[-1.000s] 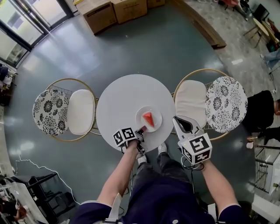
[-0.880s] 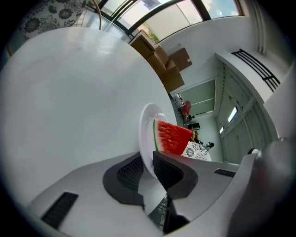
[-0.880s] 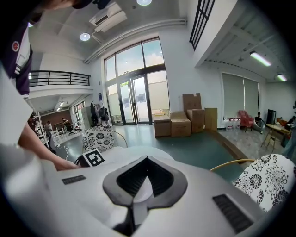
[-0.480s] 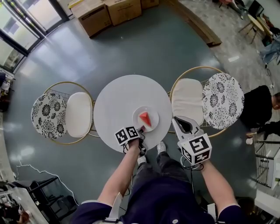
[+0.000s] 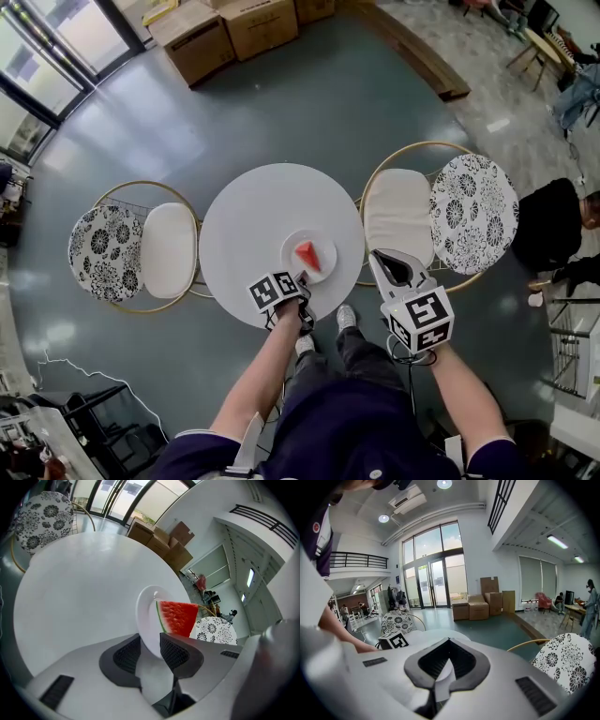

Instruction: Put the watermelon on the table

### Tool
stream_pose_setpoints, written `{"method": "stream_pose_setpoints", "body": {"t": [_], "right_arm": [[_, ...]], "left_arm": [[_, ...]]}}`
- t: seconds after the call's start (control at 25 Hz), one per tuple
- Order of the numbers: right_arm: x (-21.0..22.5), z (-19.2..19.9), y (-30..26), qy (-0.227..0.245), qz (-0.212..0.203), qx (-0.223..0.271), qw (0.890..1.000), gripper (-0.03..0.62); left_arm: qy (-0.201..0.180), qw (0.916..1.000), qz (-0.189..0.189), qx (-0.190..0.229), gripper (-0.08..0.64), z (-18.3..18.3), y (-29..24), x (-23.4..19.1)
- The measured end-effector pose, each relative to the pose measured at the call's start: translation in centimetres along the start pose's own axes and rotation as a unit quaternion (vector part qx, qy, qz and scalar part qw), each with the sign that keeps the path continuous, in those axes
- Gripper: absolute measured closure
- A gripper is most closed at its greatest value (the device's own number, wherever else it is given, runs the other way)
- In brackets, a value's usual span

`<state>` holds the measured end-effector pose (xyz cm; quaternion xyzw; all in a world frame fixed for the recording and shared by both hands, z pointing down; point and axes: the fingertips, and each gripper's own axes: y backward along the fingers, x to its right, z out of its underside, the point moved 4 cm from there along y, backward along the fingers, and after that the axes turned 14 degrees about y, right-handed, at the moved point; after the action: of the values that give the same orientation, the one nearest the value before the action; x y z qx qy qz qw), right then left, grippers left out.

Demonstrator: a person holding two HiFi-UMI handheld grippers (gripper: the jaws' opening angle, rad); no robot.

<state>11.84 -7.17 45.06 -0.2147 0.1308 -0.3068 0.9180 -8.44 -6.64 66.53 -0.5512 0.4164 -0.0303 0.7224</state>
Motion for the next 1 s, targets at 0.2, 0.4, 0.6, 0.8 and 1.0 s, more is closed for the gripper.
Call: {"method": "stream_pose_setpoints", "body": {"t": [0.2, 0.4, 0.6, 0.8, 1.0], "right_arm": [[-0.3, -0.2, 0.3, -0.001, 0.001, 0.004, 1.0, 0.588], [-0.6, -0.4, 0.8, -0.003, 0.005, 0.01, 1.0, 0.588], [-0.6, -0.3, 1.5, -0.006, 0.012, 0.011, 1.0, 0.588], [-0.5, -0.4, 1.7, -0.007, 0.012, 0.015, 1.0, 0.588], [-0.9, -1.5, 1.5, -0.001, 0.007, 0.034, 0.999, 0.588]], "left_arm": [[0.012, 0.9999, -0.007, -0.004, 0.443, 0.1, 0.2, -0.3], [-0.005, 0.9994, -0.034, 0.003, 0.433, 0.2, 0.6, -0.6], [-0.036, 0.9979, -0.049, 0.019, 0.433, 0.1, 1.0, -0.7], [-0.079, 0.9943, -0.049, 0.051, 0.433, -0.5, 2.4, 0.1], [-0.184, 0.9756, -0.042, 0.113, 0.434, -1.7, 5.5, 2.2]]}}
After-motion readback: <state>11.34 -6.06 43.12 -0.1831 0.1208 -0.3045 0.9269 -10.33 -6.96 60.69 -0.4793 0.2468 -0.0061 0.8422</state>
